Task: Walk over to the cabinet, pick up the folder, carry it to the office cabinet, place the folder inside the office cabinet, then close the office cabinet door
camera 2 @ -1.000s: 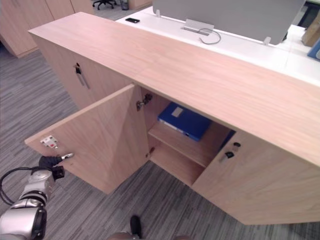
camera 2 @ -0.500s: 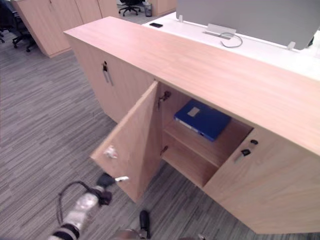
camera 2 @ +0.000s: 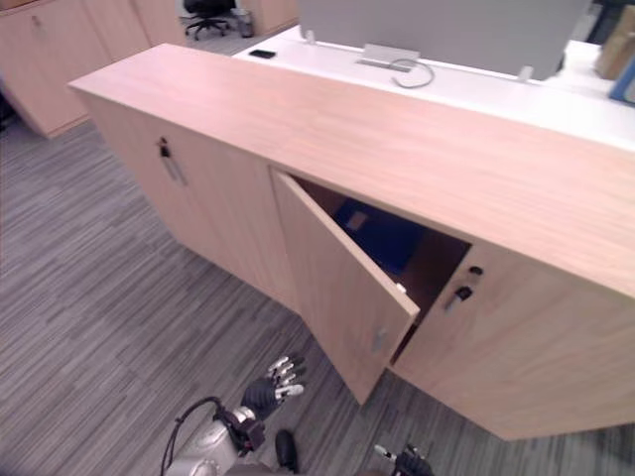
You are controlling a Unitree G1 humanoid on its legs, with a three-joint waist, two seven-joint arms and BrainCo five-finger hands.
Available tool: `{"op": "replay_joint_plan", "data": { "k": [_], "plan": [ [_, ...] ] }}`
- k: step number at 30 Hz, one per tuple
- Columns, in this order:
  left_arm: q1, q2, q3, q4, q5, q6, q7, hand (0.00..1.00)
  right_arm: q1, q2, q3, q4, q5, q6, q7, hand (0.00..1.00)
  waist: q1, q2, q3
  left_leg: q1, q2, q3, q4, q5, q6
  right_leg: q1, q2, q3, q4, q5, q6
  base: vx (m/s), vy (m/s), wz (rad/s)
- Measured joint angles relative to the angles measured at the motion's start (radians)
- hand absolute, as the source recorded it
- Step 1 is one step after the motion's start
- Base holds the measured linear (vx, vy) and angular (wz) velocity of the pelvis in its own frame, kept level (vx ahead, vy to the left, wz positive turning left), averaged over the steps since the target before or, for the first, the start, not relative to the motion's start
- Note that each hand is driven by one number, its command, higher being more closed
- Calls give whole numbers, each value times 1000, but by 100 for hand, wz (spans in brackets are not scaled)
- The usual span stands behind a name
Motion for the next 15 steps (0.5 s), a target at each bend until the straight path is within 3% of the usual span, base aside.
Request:
{"op": "replay_joint_plan", "data": {
  "k": [4,11,14,15],
  "plan": [
    [-8,-21,48,0,35,-5,8,0,1,-9,25,-1,2,-1,0,0,-28,-1,0,12,19,21,0,-6,-17,9,12,-34,-23,6,-4,70,-69,-28],
    [-10,-79,269,61,131,-63,130,0,6,-11,64,-1,16,-4,-15,0,-29,-1,-9,56,51,98,0,-41,-43,47,39,-18,-91,36,-2,67,-32,-33],
    [-19,-78,404,204,102,-69,158,0,8,-1,64,0,48,-10,-22,0,-27,-13,-10,36,101,157,139,-134,-56,46,51,-5,-90,42,-1,73,-77,-64],
    [-20,-77,458,263,50,-68,159,0,12,-2,64,0,57,-10,-22,0,-23,-12,-11,0,154,178,281,-202,-67,48,67,7,-90,45,-2,150,-153,-74]
  ]
}}
